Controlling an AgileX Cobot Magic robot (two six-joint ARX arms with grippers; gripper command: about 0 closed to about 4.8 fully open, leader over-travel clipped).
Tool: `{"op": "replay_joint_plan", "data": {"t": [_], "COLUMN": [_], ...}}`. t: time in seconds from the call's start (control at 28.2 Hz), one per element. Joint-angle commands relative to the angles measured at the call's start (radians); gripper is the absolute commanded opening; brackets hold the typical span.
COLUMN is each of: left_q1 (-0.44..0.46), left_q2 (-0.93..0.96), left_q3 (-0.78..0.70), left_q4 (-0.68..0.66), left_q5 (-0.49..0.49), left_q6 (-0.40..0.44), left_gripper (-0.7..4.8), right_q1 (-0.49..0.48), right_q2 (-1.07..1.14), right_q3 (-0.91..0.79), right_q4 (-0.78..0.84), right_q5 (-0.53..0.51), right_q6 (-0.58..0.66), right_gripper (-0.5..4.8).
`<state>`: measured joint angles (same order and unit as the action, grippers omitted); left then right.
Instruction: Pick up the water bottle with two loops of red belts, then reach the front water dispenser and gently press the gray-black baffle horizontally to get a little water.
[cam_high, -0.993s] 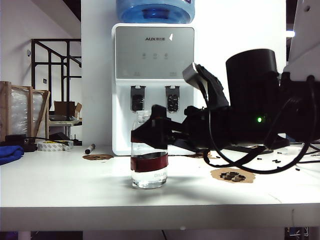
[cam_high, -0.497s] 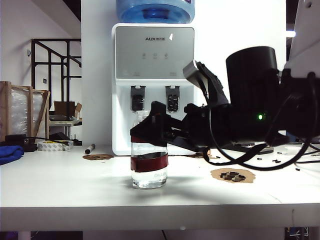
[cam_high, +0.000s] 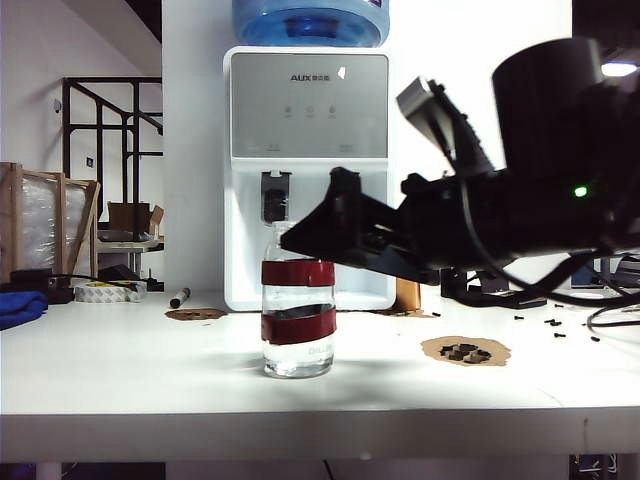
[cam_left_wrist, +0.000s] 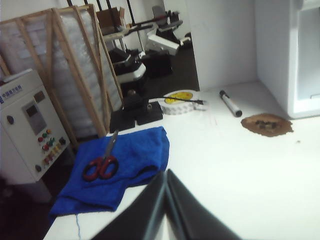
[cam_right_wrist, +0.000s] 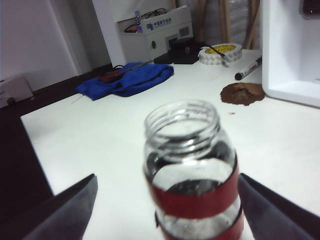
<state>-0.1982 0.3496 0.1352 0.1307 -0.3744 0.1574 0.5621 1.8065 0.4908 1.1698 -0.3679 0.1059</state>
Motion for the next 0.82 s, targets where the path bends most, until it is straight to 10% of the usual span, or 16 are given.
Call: {"op": "replay_joint_plan", "data": {"t": [0.04, 0.25, 0.53, 0.82], "left_q1": [0.008, 0.069, 0.208, 0.294], "left_q2": [0.001, -0.001, -0.018, -0.211], "left_q3": [-0.062, -0.13, -0.13, -0.13], "left_q4": [0.121, 0.162, 0.121, -0.219], "left_q5": [0.001, 0.113, 0.214, 0.3], "left_q6": [0.003, 0.003, -0.01, -0.042], "left_gripper": [-0.05, -0.05, -0.04, -0.04], "right_q1": [0.002, 0.002, 0.002, 0.002], "right_q2": [-0.066, -0.25, -0.547, -0.887], "right_q3": [-0.05, -0.149, -0.154, -0.154], "right_q4": [0.014, -0.042, -0.514, -1.051], "right_q5": [0.006, 0.021, 0.068, 0.234], "right_q6": [-0.002, -0.001, -0.076, -0.069], "right_gripper": [4.79, 4.55, 0.04, -0.05]}}
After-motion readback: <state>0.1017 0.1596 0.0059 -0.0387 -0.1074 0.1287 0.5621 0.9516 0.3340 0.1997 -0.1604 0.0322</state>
